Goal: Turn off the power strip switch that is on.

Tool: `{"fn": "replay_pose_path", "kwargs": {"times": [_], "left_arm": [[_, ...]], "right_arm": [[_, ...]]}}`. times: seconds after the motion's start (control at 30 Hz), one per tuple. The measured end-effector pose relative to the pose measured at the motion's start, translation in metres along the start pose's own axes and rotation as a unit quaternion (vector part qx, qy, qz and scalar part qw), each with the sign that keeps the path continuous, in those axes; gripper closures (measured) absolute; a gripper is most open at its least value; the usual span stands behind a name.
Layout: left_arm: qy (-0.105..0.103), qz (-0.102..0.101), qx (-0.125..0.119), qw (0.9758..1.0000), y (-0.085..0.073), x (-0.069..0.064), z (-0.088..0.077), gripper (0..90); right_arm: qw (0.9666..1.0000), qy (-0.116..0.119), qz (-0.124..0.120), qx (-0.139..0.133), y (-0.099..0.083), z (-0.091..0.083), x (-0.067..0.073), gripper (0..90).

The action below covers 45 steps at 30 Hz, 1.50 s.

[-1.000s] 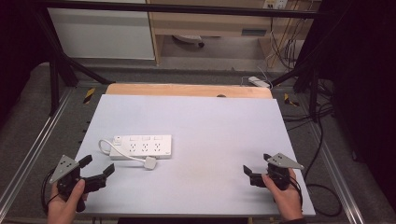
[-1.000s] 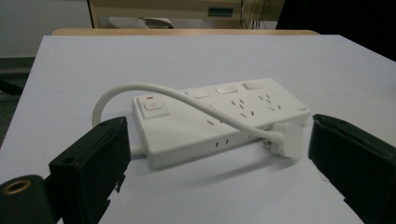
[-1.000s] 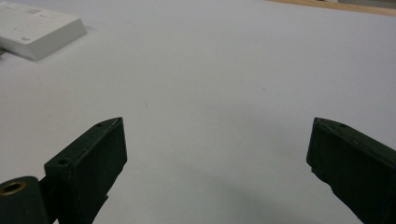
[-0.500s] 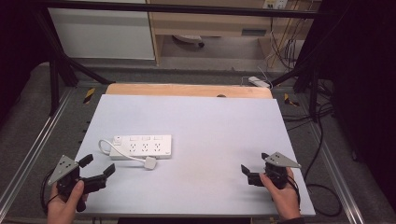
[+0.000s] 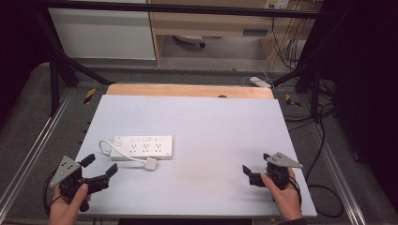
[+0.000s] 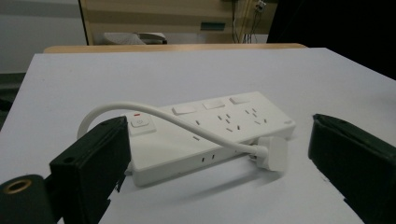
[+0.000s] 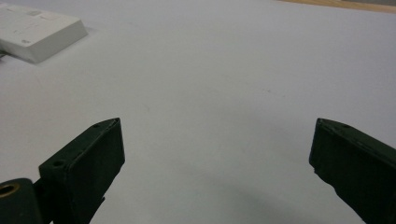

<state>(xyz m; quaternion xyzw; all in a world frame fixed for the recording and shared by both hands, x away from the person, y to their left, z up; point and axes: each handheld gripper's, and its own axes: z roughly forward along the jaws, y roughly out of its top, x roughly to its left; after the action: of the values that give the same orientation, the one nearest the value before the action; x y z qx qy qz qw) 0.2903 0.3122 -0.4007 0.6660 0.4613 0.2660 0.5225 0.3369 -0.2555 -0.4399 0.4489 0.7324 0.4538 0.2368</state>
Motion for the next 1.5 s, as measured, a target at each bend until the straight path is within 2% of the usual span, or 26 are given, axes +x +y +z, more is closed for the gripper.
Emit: {"fn": "replay_pose_path", "kwargs": {"times": [0.23, 0.27, 0.37, 0.47, 0.7, 0.97, 1.27, 1.4, 1.5], "left_arm": [[-0.025, -0.022, -0.004, 0.9995, 0.001, -0.001, 0.001, 5.7], [-0.033, -0.036, -0.006, 0.9988, 0.001, -0.001, 0.002, 5.7], [-0.027, -0.036, -0.003, 0.9990, 0.000, 0.000, 0.003, 6.1], [-0.028, -0.034, -0.004, 0.9990, 0.000, -0.001, 0.003, 6.3], [-0.031, -0.041, -0.006, 0.9987, 0.002, -0.005, 0.004, 6.3], [-0.034, -0.037, -0.012, 0.9987, 0.005, -0.009, 0.003, 5.9], [-0.032, -0.019, 0.001, 0.9993, 0.018, -0.013, 0.006, 5.9], [-0.030, -0.014, 0.011, 0.9994, 0.022, -0.014, 0.009, 5.9], [-0.028, -0.010, 0.009, 0.9995, 0.026, -0.015, 0.010, 5.9]], "right_arm": [[1.0000, 0.000, 0.003, -0.001, 0.000, 0.000, -0.001, 3.5], [1.0000, 0.000, 0.003, -0.001, 0.000, 0.000, -0.001, 3.6], [1.0000, -0.001, 0.002, 0.000, 0.000, 0.000, -0.001, 3.4], [0.9998, -0.021, 0.000, -0.001, -0.001, 0.000, -0.002, 2.7], [0.9998, -0.018, 0.004, 0.005, -0.001, 0.000, -0.003, 2.7], [0.9998, -0.017, 0.003, 0.009, -0.002, 0.001, -0.004, 2.6], [0.9999, -0.012, 0.003, 0.009, -0.001, 0.002, -0.003, 2.4], [0.9997, -0.023, 0.000, 0.000, 0.000, -0.001, -0.005, 2.4], [0.9998, -0.021, 0.004, -0.003, 0.001, -0.001, -0.005, 2.4]]}}
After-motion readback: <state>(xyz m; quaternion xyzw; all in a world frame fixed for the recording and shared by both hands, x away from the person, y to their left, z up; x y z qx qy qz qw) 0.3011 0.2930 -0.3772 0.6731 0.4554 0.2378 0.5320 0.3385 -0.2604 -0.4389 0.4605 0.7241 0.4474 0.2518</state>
